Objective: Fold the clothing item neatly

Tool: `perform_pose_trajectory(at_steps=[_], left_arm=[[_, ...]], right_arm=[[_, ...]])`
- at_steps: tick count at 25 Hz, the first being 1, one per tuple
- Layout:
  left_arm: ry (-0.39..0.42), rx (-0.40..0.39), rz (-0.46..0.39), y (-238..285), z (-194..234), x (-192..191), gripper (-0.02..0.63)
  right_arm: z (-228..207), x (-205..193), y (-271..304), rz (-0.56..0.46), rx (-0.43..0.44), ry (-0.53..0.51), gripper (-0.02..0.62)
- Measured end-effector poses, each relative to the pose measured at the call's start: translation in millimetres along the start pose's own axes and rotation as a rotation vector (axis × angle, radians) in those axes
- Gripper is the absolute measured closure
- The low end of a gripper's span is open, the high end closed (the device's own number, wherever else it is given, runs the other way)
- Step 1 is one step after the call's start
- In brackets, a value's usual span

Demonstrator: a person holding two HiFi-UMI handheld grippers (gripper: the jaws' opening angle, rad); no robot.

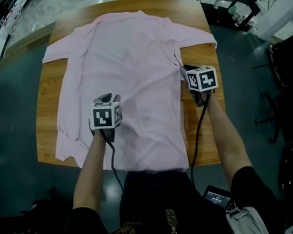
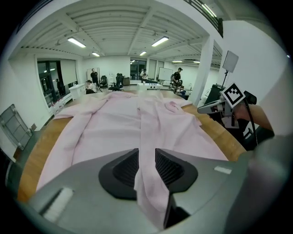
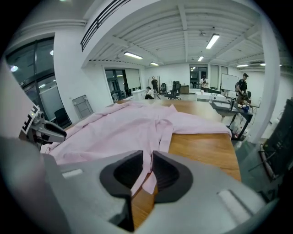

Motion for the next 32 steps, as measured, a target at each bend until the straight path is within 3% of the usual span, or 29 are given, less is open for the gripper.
perform_pose_trajectory(at_steps=[10, 18, 21, 24, 28, 32], left_arm=[[0.078, 0.002, -0.064, 69.6, 10.2, 94.2, 0.488], [0.083, -0.038, -0.056, 144.6, 35.4, 126.8, 0.461], [0.058, -0.084, -0.027, 169.1, 40.4, 133.3, 0.422], [0.068, -0.105, 0.024, 184.3, 43.6, 128.8, 0.422], [0.135, -0.097, 0.058, 191.4, 41.9, 124.3, 0.551], [0.181, -0.066, 0.055, 183.4, 47.5, 125.4, 0.582]], right_arm=[[-6.8, 32.4, 19.4, -0.020, 0.061, -0.042, 0.542], [-1.5, 47.8, 55.3, 0.030, 0.050, -0.082, 0.541], [0.0, 49.8, 70.6, 0.075, 0.044, -0.100, 0.502], [4.8, 45.7, 89.3, 0.122, 0.011, -0.142, 0.499], [1.6, 40.2, 104.6, 0.178, -0.063, -0.215, 0.501], [-3.9, 50.8, 106.2, 0.187, -0.139, -0.278, 0.527]])
Point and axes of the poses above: the fingertips, and each gripper's own axes: y forward along the fingers, z to its left, x out of its top, the point moved 8 cm from there along -y, backward along the fingers, and after that the axes turned 14 degrees about y, right-handed, at the moved point
